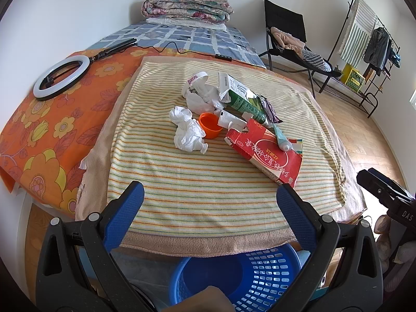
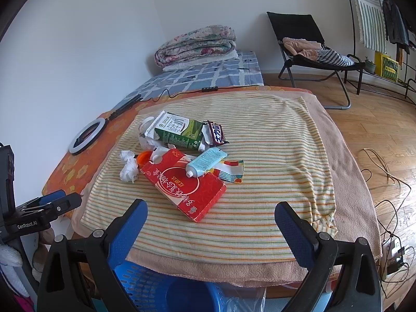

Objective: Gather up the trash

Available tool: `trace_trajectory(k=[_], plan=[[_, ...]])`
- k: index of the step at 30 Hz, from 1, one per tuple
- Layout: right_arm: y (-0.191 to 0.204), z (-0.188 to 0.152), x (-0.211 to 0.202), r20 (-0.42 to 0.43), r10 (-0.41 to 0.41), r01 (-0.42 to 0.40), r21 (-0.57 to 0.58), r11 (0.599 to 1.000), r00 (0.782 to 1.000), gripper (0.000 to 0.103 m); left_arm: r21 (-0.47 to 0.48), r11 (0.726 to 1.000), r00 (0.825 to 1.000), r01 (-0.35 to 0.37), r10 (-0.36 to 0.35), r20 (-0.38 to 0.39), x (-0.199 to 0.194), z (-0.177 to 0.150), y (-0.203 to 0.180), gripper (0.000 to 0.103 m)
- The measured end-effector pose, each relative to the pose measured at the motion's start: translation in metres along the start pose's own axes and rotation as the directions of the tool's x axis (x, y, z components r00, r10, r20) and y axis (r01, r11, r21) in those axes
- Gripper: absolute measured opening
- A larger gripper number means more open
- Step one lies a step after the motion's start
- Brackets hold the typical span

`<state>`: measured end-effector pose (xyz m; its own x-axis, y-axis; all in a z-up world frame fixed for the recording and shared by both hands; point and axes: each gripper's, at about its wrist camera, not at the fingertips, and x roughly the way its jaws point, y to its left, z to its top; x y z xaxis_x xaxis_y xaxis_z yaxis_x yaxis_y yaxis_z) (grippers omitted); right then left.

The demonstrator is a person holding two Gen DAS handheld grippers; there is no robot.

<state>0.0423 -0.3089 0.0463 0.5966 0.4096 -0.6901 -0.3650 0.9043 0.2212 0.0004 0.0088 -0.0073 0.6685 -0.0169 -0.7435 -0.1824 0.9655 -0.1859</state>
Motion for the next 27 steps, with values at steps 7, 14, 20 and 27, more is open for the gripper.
trace_trajectory(k=[7, 14, 20, 27], plan=[[-0.001, -0.001, 0.005, -0.027, -0.014, 0.014, -0.001, 1.0, 1.0, 0.1, -0.002, 1.0, 1.0, -0.009, 0.009, -0.001, 0.002, -0.001, 0.001, 0.103], [-0.005, -0.001, 0.011, -0.051, -0.012, 0.013, 0.007, 1.0, 0.999, 0.097, 0.006, 1.0, 1.0, -0.018, 0.018, 0.006, 0.004, -0.003, 0.003, 0.103], [-0.005, 0.0, 0.016, -0.061, -0.021, 0.021, -0.003, 1.0, 0.998, 0.092, 0.027, 0.999, 1.0, -0.025, 0.025, -0.002, 0.013, 0.003, 0.006, 0.103], [-0.011, 0.014, 0.031, -0.084, -0.028, 0.026, -0.022, 0.999, 0.996, 0.092, 0.021, 1.0, 0.999, -0.012, 0.013, -0.034, 0.024, 0.019, 0.01, 0.103]])
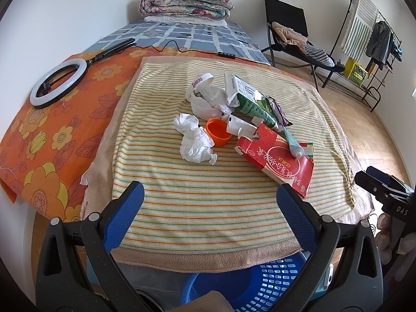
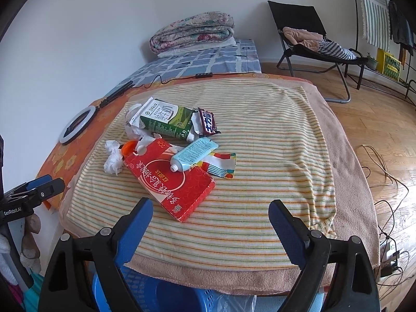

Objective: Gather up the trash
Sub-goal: 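Grasp the crumpled white tissue with the left tool while the right tool grasps the fruit-print lotion tube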

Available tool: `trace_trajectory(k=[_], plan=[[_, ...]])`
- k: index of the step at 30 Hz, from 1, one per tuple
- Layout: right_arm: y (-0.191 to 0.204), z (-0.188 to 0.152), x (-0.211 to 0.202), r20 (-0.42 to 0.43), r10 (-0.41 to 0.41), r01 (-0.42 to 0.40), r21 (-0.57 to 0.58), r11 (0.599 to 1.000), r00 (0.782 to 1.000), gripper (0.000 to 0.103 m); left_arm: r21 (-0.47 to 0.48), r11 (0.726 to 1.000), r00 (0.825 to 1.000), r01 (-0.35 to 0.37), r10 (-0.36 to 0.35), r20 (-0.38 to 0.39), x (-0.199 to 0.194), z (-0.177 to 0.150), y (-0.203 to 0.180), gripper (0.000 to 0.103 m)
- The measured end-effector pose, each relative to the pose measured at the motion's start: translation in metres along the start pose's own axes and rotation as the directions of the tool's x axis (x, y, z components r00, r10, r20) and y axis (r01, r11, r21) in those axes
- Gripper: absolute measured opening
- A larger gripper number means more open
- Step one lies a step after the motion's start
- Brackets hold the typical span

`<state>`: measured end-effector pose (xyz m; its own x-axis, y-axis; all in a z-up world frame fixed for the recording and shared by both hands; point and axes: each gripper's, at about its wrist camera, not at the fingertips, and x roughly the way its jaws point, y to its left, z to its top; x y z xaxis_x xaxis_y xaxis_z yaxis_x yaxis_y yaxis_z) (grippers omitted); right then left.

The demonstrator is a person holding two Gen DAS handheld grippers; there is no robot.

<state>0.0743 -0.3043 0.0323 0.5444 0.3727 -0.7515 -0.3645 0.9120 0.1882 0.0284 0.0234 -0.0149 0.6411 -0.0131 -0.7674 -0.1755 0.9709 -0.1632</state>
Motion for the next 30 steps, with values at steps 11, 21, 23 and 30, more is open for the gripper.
trace_trajectory(k=[11, 21, 23, 30], plan=[[-0.009, 0.034, 0.032, -0.046, 0.018, -0.017, 0.029, 0.999, 0.999, 0.092, -0.014, 1.0, 1.0, 0.002, -0.002, -0.017, 0.023, 0.024, 0.002, 0.1], [-0.016, 0.063, 0.066, -0.078, 0.044, -0.039, 0.075, 0.996, 0.996, 0.09, -0.001, 1.0, 0.998, -0.006, 0.006, -0.059, 0.052, 0.035, 0.006, 0.084], [-0.018, 0.067, 0.076, -0.096, 0.058, -0.048, 0.096, 0.994, 0.994, 0.086, -0.003, 1.0, 0.997, -0.005, 0.004, -0.072, 0.06, 0.038, 0.007, 0.083], [-0.026, 0.076, 0.107, -0.149, 0.101, -0.072, 0.192, 0.979, 0.984, 0.075, -0.009, 1.0, 0.992, 0.018, -0.019, -0.121, 0.085, 0.046, 0.01, 0.072]])
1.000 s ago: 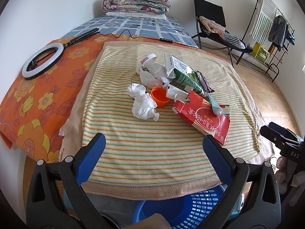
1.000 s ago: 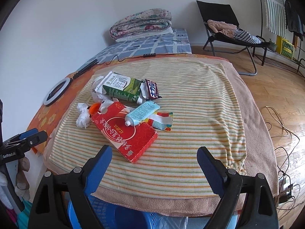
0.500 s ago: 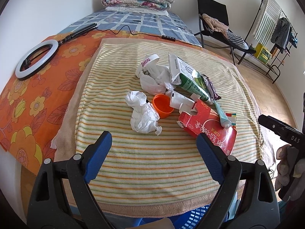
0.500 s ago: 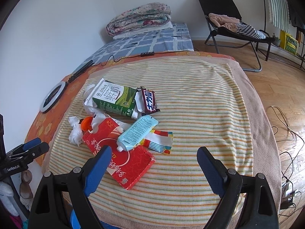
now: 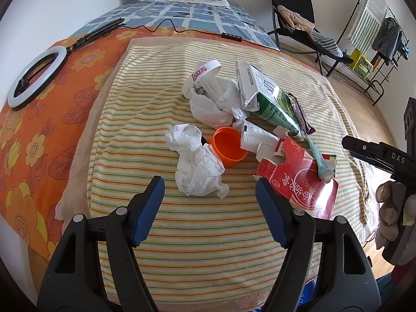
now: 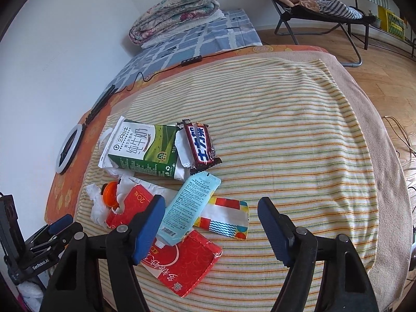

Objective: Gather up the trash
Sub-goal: 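Grasp the crumpled white tissue with the left tool while the right tool grasps the fruit-print lotion tube, then carry the tissue with the left tool and the lotion tube with the right tool over the blue basket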

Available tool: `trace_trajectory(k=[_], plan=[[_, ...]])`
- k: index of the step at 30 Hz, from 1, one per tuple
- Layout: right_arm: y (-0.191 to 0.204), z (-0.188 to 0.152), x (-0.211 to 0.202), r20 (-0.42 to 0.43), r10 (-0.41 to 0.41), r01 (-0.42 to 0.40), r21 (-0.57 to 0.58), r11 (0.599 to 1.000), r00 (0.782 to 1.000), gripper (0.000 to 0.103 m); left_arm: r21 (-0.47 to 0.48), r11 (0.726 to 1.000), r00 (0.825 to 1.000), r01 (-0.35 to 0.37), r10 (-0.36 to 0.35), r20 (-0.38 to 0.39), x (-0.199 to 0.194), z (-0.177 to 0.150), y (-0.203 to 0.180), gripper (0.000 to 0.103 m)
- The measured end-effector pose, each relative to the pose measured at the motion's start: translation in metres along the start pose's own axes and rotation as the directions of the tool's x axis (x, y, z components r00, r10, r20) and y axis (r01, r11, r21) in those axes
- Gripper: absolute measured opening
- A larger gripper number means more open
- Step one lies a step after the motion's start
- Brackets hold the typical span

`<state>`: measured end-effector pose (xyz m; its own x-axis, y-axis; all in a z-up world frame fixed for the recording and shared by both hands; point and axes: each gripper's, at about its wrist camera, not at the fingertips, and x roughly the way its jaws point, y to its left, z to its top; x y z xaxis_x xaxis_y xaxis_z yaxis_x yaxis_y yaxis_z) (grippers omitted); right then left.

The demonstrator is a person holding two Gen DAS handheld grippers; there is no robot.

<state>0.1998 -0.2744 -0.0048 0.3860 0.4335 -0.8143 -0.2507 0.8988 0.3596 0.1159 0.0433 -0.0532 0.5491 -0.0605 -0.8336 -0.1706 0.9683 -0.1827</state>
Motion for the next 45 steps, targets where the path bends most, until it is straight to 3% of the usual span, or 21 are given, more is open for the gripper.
trace_trajectory(k=[4, 10, 14, 17, 19, 23, 29, 45], plan=[[-0.001, 0.005, 0.016, -0.035, 0.02, -0.019, 0.038, 0.999, 0.999, 0.072, -0.031, 0.999, 0.999, 0.03, -0.031, -0.04, 0.015, 0.005, 0.005, 0.065], [0.004, 0.006, 0.042, -0.104, 0.071, -0.061, 0.094, 0.994, 0.992, 0.062, -0.033, 0.999, 0.998, 0.013, -0.015, -0.056, 0.028, 0.011, 0.009, 0.06], [0.013, 0.008, 0.057, -0.13, 0.042, -0.031, 0.09, 0.995, 0.991, 0.061, -0.035, 0.999, 0.997, 0.007, -0.009, -0.072, 0.038, 0.015, 0.014, 0.059], [0.02, 0.008, 0.065, -0.147, 0.032, -0.02, 0.084, 0.996, 0.989, 0.059, -0.036, 0.999, 0.996, 0.006, -0.009, -0.088, 0.046, 0.018, 0.017, 0.05], [0.023, 0.008, 0.068, -0.147, 0.011, -0.001, 0.067, 0.998, 0.989, 0.057, -0.041, 0.999, 0.996, 0.007, -0.01, -0.093, 0.05, 0.019, 0.02, 0.049], [0.024, 0.009, 0.071, -0.148, -0.007, 0.016, 0.06, 0.998, 0.989, 0.048, -0.072, 0.997, 0.993, 0.039, -0.047, -0.106, 0.054, 0.019, 0.027, 0.034], [0.018, 0.009, 0.07, -0.136, 0.006, 0.005, 0.077, 0.997, 0.991, 0.037, -0.069, 0.997, 0.996, 0.029, -0.035, -0.087, 0.048, 0.019, 0.029, 0.03], [0.013, -0.007, 0.025, -0.046, 0.037, -0.035, 0.044, 0.998, 0.998, 0.036, -0.029, 0.999, 0.999, 0.042, -0.043, -0.019, 0.016, 0.014, 0.02, 0.028]])
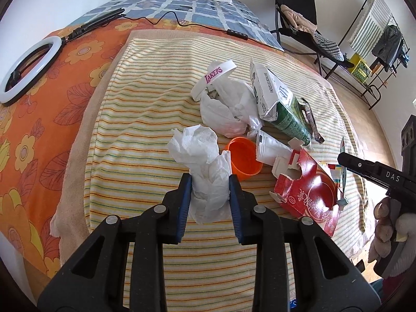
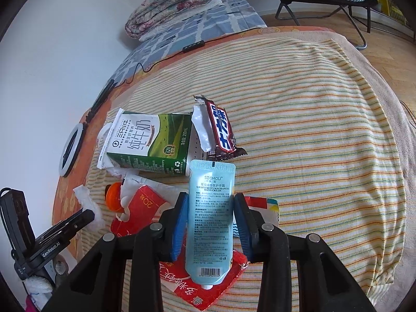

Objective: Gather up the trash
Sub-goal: 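Carry the tissue with the left tool and the lotion tube with the right tool over the blue basket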

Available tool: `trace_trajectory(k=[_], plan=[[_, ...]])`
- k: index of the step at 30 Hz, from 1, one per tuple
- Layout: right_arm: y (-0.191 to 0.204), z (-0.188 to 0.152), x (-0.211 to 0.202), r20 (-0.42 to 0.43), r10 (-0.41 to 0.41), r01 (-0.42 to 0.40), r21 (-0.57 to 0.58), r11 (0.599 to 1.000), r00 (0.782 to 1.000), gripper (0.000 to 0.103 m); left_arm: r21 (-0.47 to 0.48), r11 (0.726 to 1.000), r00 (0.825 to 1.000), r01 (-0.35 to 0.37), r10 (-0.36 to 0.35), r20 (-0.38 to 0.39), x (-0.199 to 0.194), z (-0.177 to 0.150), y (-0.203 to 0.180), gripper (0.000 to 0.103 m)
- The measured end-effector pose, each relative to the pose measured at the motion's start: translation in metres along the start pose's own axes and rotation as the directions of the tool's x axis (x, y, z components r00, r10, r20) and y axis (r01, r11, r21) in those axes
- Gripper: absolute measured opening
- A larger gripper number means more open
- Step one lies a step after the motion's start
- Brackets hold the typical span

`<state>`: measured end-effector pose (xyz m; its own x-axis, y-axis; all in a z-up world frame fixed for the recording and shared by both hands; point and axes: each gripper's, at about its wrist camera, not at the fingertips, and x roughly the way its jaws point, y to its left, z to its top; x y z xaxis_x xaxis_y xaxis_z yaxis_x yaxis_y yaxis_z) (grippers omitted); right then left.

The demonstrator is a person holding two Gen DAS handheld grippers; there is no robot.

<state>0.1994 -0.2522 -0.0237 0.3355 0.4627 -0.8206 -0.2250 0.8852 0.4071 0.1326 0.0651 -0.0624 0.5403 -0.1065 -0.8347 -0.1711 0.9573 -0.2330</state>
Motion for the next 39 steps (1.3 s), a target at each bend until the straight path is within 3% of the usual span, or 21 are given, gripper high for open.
trace_trajectory(k=[7, 8, 9, 16, 17, 18, 20, 22, 26, 30, 35, 39], plan=[[0.013, -0.006, -0.026, 0.087, -0.038, 0.046, -0.085, 0.995, 0.996, 0.034, 0.027, 1.0, 0.999, 0.015, -0.016, 0.033, -0.018, -0.005, -0.011, 0.028], [0.014, -0.007, -0.029, 0.097, -0.039, 0.048, -0.093, 0.995, 0.995, 0.03, 0.032, 0.999, 0.999, 0.018, -0.019, 0.036, -0.021, -0.006, -0.014, 0.028], [0.016, -0.008, -0.032, 0.105, -0.038, 0.048, -0.102, 0.994, 0.994, 0.007, 0.037, 0.999, 0.999, 0.02, -0.021, 0.04, -0.023, -0.007, -0.016, 0.028], [0.018, -0.007, -0.035, 0.125, -0.055, 0.072, -0.136, 0.988, 0.991, 0.007, 0.068, 0.997, 0.998, 0.025, -0.028, 0.047, -0.028, -0.011, -0.026, 0.028], [0.018, -0.006, -0.032, 0.113, -0.064, 0.08, -0.143, 0.986, 0.992, 0.01, 0.069, 0.997, 0.999, 0.026, -0.03, 0.046, -0.028, -0.011, -0.026, 0.028], [0.017, -0.006, -0.027, 0.085, -0.066, 0.079, -0.157, 0.984, 0.994, 0.035, 0.068, 0.997, 0.998, 0.027, -0.031, 0.046, -0.028, -0.012, -0.026, 0.028], [0.015, -0.007, -0.014, 0.03, -0.067, 0.071, -0.196, 0.978, 0.997, 0.065, 0.069, 0.997, 0.998, 0.029, -0.032, 0.045, -0.029, -0.013, -0.025, 0.028], [0.011, -0.01, -0.007, 0.028, -0.101, 0.105, -0.228, 0.968, 0.994, 0.054, 0.064, 0.997, 0.998, 0.033, -0.036, 0.044, -0.029, -0.013, -0.024, 0.028], [0.01, -0.015, 0.01, -0.001, -0.152, 0.143, -0.332, 0.932, 0.988, 0.053, 0.056, 0.998, 0.999, 0.032, -0.034, 0.041, -0.027, -0.012, -0.019, 0.028], [0.006, -0.017, 0.027, -0.027, -0.182, 0.161, -0.362, 0.918, 0.983, 0.049, 0.04, 0.998, 0.999, 0.038, -0.04, 0.034, -0.025, -0.012, -0.015, 0.028], [0.007, -0.017, 0.031, -0.019, -0.163, 0.144, -0.375, 0.916, 0.986, 0.037, 0.046, 0.998, 0.998, 0.04, -0.042, 0.038, -0.026, -0.012, -0.017, 0.028], [0.008, -0.019, 0.028, 0.002, -0.163, 0.151, -0.376, 0.914, 0.987, 0.037, 0.058, 0.997, 0.998, 0.045, -0.047, 0.043, -0.029, -0.013, -0.022, 0.028]])
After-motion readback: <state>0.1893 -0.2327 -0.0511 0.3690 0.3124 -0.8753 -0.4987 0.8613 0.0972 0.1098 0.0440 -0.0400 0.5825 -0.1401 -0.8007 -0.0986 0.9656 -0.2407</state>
